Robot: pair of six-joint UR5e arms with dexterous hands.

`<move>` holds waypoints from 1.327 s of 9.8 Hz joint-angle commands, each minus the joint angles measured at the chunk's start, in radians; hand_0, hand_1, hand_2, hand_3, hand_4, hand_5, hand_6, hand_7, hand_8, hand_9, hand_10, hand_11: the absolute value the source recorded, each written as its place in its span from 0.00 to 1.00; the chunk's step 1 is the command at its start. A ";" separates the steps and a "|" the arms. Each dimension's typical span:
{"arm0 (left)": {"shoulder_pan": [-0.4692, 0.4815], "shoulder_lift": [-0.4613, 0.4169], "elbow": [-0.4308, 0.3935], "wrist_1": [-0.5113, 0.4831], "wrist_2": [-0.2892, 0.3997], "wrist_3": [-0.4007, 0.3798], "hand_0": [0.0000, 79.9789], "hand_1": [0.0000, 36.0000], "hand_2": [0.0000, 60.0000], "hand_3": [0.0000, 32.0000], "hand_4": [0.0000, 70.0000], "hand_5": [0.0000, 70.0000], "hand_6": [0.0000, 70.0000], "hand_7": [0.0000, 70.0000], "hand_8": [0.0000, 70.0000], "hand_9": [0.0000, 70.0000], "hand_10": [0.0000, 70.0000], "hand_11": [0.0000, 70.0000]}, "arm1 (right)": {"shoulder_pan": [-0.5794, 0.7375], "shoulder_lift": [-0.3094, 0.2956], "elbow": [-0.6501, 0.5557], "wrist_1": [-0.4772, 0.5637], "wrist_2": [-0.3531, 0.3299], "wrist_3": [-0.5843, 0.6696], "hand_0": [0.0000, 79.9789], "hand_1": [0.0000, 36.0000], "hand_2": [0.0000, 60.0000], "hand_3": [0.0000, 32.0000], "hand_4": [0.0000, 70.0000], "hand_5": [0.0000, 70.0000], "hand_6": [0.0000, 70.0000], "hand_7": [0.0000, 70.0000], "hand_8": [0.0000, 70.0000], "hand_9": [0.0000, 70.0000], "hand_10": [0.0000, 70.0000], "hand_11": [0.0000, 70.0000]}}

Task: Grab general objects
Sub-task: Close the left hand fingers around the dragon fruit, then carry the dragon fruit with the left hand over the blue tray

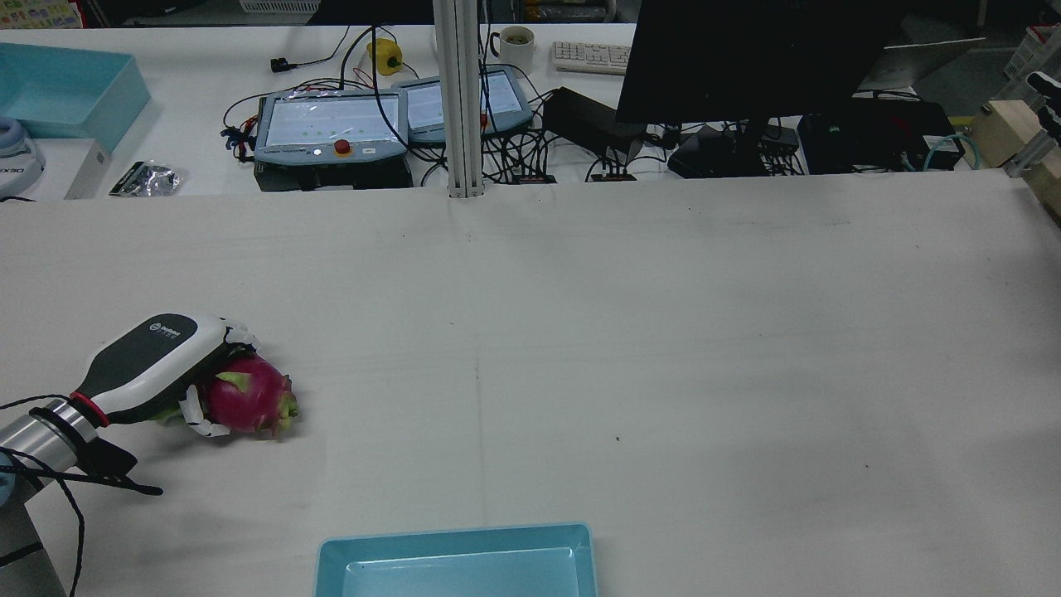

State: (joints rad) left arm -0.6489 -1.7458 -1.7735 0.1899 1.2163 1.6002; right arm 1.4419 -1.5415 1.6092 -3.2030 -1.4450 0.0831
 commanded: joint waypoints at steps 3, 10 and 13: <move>0.000 -0.118 -0.069 0.170 0.092 -0.009 0.60 0.58 1.00 0.00 1.00 0.92 0.89 1.00 0.80 1.00 1.00 1.00 | 0.000 0.000 0.000 0.000 0.000 0.000 0.00 0.00 0.00 0.00 0.00 0.00 0.00 0.00 0.00 0.00 0.00 0.00; 0.075 -0.465 -0.144 0.608 0.305 0.004 0.60 0.62 1.00 0.00 1.00 0.93 0.91 1.00 0.80 1.00 1.00 1.00 | 0.000 0.001 0.000 0.000 0.000 0.000 0.00 0.00 0.00 0.00 0.00 0.00 0.00 0.00 0.00 0.00 0.00 0.00; 0.164 -0.463 -0.175 0.650 0.305 0.067 0.61 0.64 1.00 0.00 1.00 0.93 0.90 1.00 0.80 1.00 1.00 1.00 | 0.000 0.000 0.000 0.000 0.000 0.000 0.00 0.00 0.00 0.00 0.00 0.00 0.00 0.00 0.00 0.00 0.00 0.00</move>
State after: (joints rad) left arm -0.5528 -2.2056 -1.9185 0.7908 1.5173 1.6115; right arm 1.4422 -1.5406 1.6093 -3.2030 -1.4450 0.0829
